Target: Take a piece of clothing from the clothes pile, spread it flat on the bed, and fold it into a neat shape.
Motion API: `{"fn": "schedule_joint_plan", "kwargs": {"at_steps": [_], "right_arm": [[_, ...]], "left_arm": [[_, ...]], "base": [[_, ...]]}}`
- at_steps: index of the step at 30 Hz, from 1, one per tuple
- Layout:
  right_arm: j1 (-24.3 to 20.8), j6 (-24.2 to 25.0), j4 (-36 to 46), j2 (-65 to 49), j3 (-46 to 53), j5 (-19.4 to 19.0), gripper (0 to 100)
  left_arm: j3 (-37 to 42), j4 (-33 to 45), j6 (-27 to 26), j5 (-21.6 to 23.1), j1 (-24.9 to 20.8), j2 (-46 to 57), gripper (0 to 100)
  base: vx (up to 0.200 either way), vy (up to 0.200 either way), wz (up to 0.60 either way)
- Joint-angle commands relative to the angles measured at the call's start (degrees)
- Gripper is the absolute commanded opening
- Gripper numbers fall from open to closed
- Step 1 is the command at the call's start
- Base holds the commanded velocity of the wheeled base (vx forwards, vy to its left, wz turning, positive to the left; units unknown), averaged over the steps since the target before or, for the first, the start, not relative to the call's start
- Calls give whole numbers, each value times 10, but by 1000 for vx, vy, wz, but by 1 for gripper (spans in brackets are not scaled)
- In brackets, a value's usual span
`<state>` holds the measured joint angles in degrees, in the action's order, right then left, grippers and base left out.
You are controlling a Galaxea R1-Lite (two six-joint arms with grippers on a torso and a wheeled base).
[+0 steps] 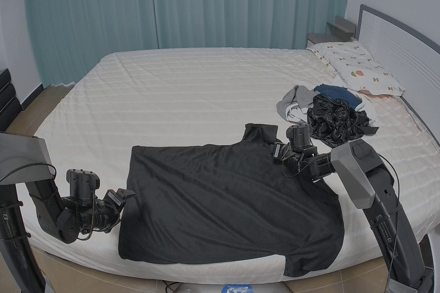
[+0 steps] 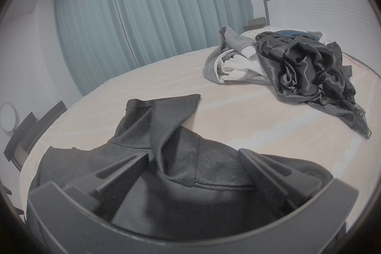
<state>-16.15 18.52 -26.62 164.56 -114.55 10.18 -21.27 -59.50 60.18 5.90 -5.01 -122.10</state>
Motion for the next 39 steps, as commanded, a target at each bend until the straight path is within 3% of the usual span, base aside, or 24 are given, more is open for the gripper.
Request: {"fn": "schedule_joint_plan", "kwargs": {"at_steps": [1, 20, 21, 29, 31, 39], "right_arm": [[4, -1, -19, -5, 0, -2, 0], [54, 8, -31, -10, 0, -23, 0], [53, 12, -32, -10, 0, -23, 100], [53, 33, -48, -28, 0, -24, 100], [56, 59, -47, -46, 0, -26, 100], [73, 83, -47, -59, 28, -54, 100]], "left_arm": [[1, 0, 0, 0, 0, -3, 100], [1, 0, 0, -1, -1, -5, 100], [1, 0, 0, 0, -1, -6, 100], [0, 0, 0, 0, -1, -7, 100], [0, 0, 0, 0, -1, -7, 100], [-5, 0, -1, -1, -1, -9, 100]], "base": [[0, 0, 0], [0, 0, 0], [0, 0, 0], [0, 0, 0], [0, 0, 0], [0, 0, 0]]}}
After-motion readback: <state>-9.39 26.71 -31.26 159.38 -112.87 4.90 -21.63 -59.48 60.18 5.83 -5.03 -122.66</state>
